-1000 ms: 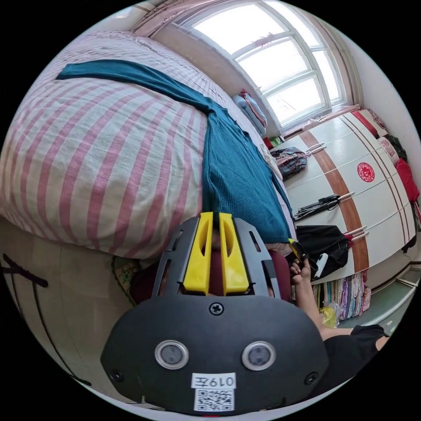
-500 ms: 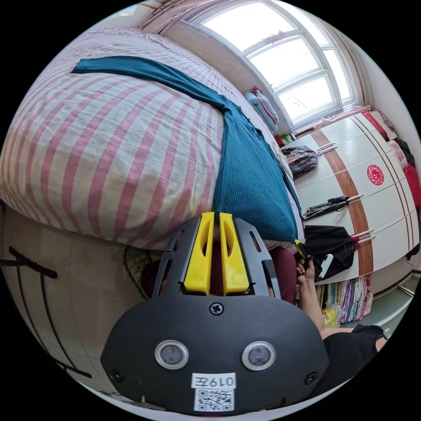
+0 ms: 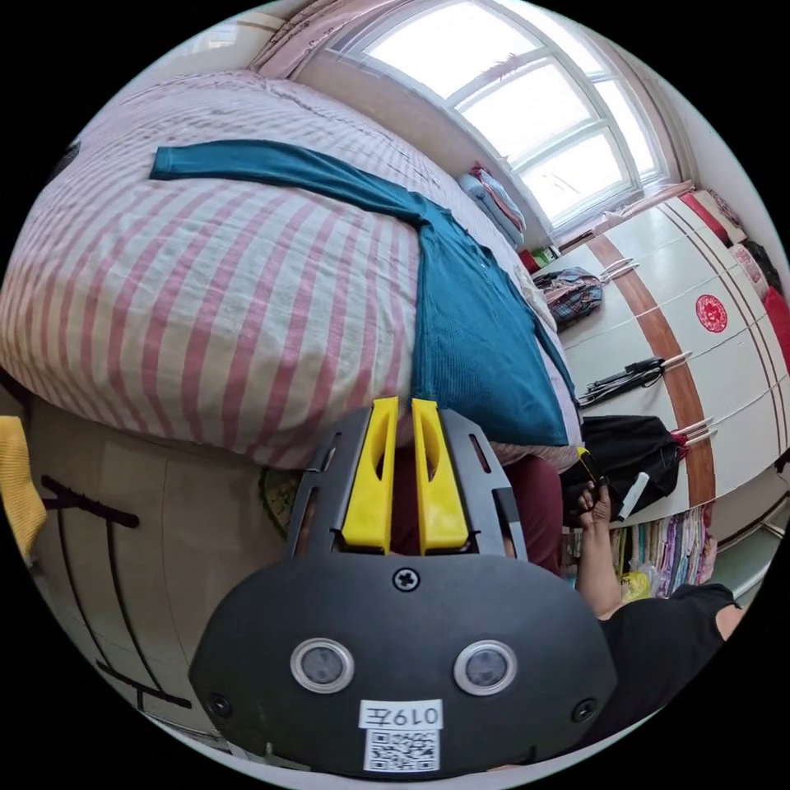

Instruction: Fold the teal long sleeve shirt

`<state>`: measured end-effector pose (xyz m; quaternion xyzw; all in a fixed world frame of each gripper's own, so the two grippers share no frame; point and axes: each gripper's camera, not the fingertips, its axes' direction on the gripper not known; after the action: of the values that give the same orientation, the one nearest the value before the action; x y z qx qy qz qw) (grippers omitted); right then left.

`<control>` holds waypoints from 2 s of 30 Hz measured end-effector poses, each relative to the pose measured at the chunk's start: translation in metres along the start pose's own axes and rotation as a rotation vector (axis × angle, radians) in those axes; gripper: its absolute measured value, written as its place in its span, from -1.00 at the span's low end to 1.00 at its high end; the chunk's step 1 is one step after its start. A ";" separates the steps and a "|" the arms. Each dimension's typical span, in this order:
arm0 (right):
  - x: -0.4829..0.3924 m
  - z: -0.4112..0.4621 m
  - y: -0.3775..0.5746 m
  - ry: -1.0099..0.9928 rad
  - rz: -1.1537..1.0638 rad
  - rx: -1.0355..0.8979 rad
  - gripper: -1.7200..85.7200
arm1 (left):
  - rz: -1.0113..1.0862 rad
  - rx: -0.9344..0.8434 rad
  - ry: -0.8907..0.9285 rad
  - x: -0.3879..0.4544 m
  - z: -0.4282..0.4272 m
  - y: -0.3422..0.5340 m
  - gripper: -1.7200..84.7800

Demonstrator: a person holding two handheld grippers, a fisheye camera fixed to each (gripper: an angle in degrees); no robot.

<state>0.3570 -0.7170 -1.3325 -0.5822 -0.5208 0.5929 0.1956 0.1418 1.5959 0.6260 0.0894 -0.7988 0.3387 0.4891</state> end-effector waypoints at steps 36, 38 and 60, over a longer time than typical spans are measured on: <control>-0.518 0.515 -0.674 -0.204 -0.677 -0.307 -0.82 | 0.397 0.024 -0.312 0.210 0.167 -0.214 -0.92; -0.537 0.533 -0.686 -0.160 -0.730 -0.291 -0.83 | 0.404 0.028 -0.269 0.217 0.175 -0.220 -0.92; -0.625 0.668 -0.786 -0.157 -0.680 -0.353 -0.95 | 0.359 -0.050 -0.185 0.242 0.239 -0.274 -0.93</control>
<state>-0.3808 -1.2024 -0.5114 -0.3539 -0.7915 0.4382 0.2372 -0.0228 1.2848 0.8838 -0.0358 -0.8517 0.3908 0.3473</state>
